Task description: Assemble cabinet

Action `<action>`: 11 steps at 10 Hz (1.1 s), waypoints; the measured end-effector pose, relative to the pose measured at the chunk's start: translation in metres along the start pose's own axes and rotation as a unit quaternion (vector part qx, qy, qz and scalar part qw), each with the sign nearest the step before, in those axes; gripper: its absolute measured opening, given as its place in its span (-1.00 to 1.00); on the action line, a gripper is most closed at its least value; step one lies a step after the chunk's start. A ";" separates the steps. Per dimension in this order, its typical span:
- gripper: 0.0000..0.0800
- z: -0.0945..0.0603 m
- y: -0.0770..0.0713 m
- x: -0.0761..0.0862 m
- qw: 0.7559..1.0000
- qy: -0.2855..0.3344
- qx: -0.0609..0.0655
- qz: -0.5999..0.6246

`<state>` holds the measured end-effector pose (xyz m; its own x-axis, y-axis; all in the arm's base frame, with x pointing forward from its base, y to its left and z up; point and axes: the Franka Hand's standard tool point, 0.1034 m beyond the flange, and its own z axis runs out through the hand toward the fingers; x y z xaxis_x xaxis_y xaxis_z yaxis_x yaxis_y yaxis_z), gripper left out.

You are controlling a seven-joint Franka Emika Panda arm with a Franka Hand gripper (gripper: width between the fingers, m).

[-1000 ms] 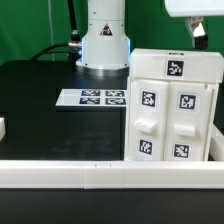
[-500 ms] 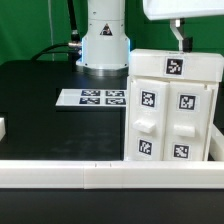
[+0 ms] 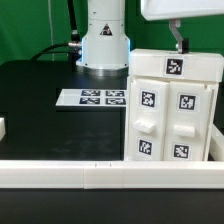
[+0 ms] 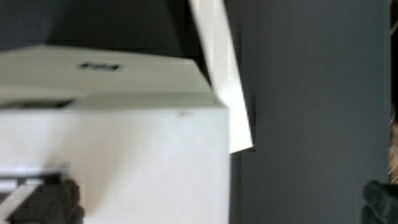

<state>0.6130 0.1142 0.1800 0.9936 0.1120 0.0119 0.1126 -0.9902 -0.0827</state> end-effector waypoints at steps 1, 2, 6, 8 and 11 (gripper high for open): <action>0.99 0.001 0.001 -0.001 1.000 0.000 0.000 -0.019; 0.99 0.001 0.002 -0.001 0.998 0.000 -0.001 -0.061; 0.99 0.001 0.008 -0.001 0.972 -0.002 -0.007 -0.236; 0.99 0.004 0.009 -0.003 0.956 -0.003 -0.008 -0.293; 0.99 0.010 0.015 -0.008 0.910 -0.012 -0.012 -0.415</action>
Offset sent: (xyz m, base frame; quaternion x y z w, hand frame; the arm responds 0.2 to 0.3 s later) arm 0.0000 0.0000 0.0000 0.0000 0.0000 -0.1296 0.9916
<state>0.6067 0.0997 0.1688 0.5663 0.8233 0.0385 0.8242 -0.5654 -0.0328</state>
